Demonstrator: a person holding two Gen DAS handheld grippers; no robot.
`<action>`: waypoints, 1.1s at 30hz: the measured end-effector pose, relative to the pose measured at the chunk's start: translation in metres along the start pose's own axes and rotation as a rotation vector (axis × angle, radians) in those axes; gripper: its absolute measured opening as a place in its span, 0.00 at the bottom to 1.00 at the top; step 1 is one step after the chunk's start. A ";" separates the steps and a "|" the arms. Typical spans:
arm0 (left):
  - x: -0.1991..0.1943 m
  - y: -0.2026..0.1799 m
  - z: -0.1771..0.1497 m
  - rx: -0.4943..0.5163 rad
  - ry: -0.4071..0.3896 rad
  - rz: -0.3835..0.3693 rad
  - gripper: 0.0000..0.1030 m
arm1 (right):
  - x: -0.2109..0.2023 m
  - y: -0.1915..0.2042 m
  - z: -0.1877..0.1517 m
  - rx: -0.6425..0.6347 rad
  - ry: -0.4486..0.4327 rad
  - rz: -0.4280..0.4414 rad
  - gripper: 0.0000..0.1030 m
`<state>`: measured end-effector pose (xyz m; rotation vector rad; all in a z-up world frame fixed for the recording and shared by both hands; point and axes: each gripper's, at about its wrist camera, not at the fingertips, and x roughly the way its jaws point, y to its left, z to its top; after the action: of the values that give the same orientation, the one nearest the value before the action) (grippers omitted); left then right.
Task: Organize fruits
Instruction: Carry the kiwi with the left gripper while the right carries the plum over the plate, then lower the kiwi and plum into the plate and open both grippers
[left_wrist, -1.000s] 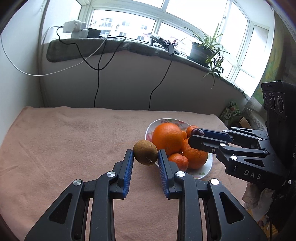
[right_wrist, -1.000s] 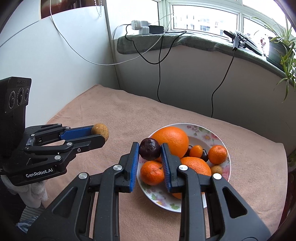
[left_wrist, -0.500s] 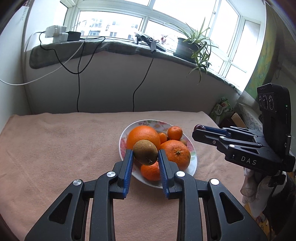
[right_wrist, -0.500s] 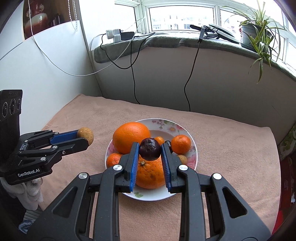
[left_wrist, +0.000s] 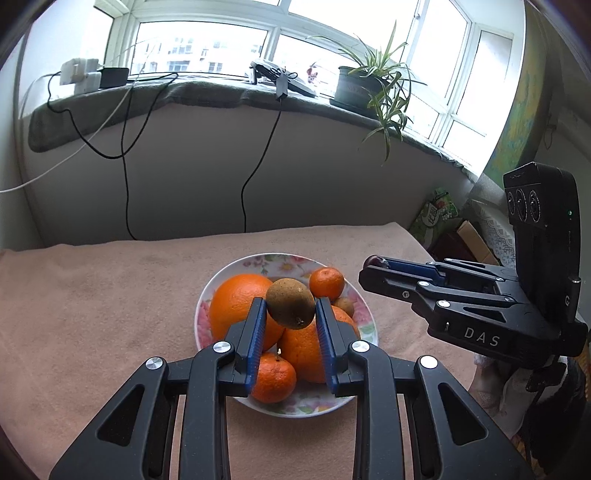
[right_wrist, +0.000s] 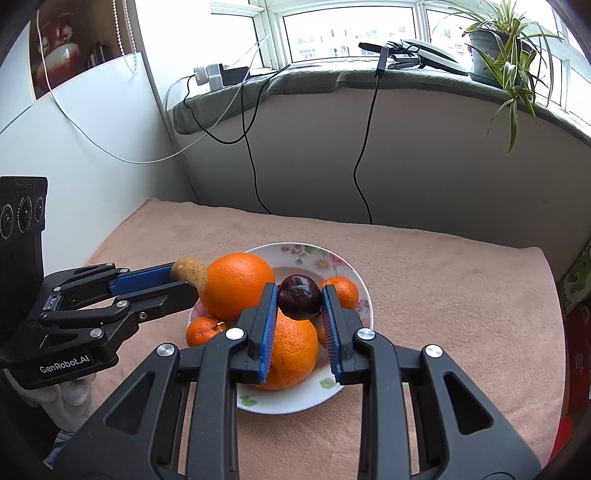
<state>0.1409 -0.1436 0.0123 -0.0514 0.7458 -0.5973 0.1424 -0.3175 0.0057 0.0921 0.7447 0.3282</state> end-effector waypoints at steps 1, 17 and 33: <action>0.003 -0.001 0.002 0.003 0.000 0.000 0.25 | 0.002 -0.002 0.001 0.004 0.001 0.002 0.24; 0.035 -0.006 0.028 0.028 0.017 0.016 0.25 | 0.023 -0.009 0.003 0.024 0.032 0.016 0.24; 0.040 -0.002 0.032 0.031 0.023 0.023 0.25 | 0.032 -0.006 0.001 0.013 0.053 0.019 0.25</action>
<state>0.1841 -0.1712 0.0121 -0.0078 0.7583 -0.5879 0.1668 -0.3122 -0.0156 0.1030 0.7993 0.3455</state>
